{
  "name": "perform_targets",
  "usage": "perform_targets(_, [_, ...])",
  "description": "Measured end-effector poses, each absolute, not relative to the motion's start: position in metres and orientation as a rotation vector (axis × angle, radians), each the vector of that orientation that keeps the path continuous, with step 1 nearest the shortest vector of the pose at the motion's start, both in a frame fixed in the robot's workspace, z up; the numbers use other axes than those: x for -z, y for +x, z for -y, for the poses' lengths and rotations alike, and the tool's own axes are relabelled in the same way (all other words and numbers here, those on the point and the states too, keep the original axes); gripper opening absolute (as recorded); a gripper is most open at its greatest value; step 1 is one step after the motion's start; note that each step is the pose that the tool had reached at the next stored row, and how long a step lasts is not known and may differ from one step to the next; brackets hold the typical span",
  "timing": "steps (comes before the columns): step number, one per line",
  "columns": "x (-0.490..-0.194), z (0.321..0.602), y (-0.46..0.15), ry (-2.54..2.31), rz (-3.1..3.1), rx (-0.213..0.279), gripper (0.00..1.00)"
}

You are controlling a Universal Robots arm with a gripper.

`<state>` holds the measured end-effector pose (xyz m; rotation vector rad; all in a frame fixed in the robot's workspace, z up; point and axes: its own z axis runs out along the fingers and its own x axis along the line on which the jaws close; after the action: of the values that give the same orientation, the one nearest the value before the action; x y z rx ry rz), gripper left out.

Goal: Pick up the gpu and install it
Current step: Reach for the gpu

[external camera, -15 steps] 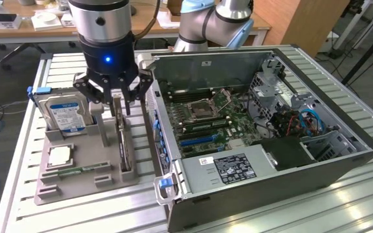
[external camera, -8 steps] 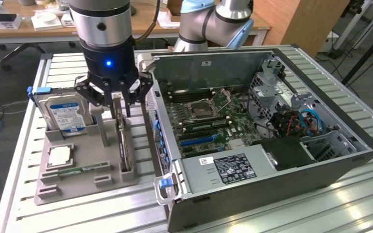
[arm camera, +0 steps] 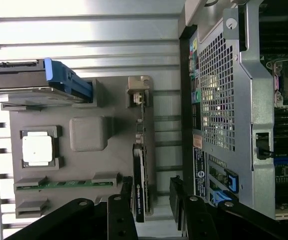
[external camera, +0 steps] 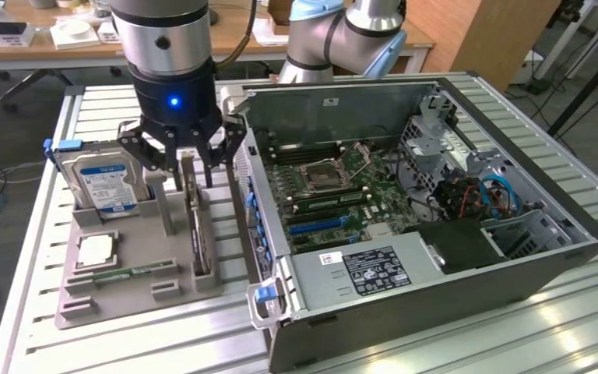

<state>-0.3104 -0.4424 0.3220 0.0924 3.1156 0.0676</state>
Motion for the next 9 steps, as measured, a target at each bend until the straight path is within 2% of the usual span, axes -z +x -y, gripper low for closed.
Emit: perform_targets(9, [-0.308, 0.442, -0.310, 0.092, -3.116, -0.072, 0.43])
